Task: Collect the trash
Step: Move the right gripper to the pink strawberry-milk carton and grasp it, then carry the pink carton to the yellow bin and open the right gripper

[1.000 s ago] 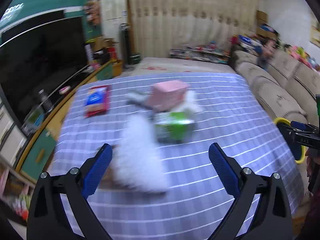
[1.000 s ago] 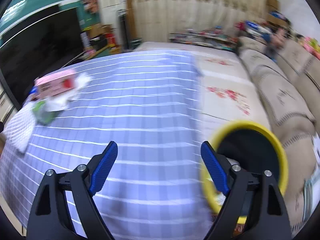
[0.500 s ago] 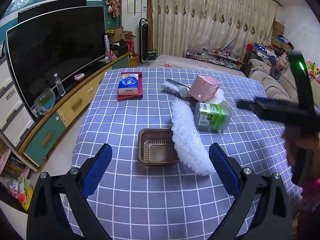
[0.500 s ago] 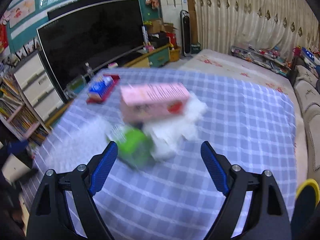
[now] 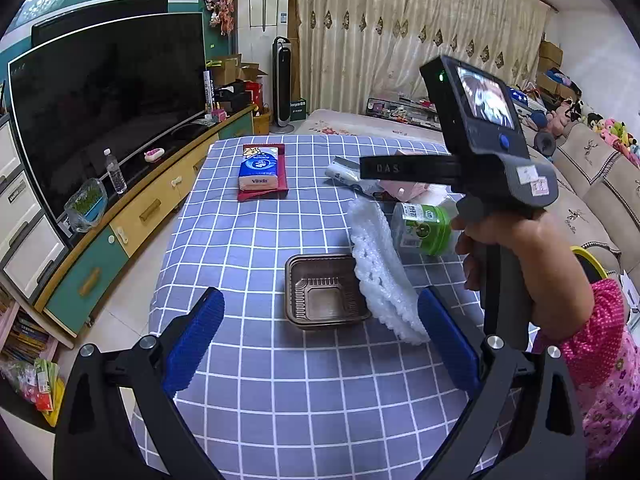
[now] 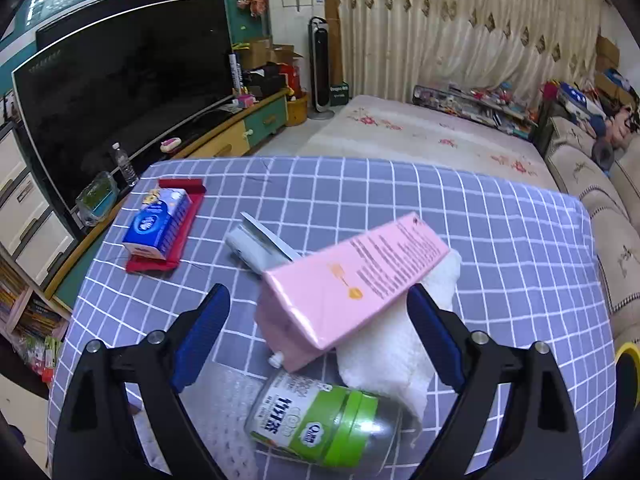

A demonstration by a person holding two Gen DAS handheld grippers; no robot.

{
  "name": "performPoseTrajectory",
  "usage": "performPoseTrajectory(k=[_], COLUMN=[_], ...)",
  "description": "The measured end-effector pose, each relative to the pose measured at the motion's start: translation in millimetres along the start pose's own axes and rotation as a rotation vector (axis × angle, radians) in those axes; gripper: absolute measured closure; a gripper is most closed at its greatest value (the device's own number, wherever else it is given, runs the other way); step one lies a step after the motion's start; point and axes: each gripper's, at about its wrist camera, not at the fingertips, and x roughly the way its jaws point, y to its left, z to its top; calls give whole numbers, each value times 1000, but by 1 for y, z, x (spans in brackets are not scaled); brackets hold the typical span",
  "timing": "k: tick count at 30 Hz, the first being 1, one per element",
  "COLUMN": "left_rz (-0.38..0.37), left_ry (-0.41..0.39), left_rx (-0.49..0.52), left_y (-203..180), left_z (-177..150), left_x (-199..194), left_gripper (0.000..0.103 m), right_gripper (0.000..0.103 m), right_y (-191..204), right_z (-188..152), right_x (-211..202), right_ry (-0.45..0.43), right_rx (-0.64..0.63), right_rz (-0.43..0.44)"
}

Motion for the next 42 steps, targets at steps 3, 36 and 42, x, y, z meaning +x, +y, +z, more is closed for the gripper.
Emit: performPoseTrajectory(k=[3,36,42], left_rz=[-5,-61,-69], left_ry=[2,23,21], left_rx=[-1,35,35], left_y=[3,-21,-20], left_z=[-2,0,0], left_x=[0,12,10], left_gripper=[7,7,7], right_gripper=[18,26,27], right_y=[-14,-82,-39], right_z=[-4,-15,-5], right_x=[-2,-31,-19], right_ry=[-9,-30,-40], right_rx=[8,110,44], right_rz=[-34,123,-11])
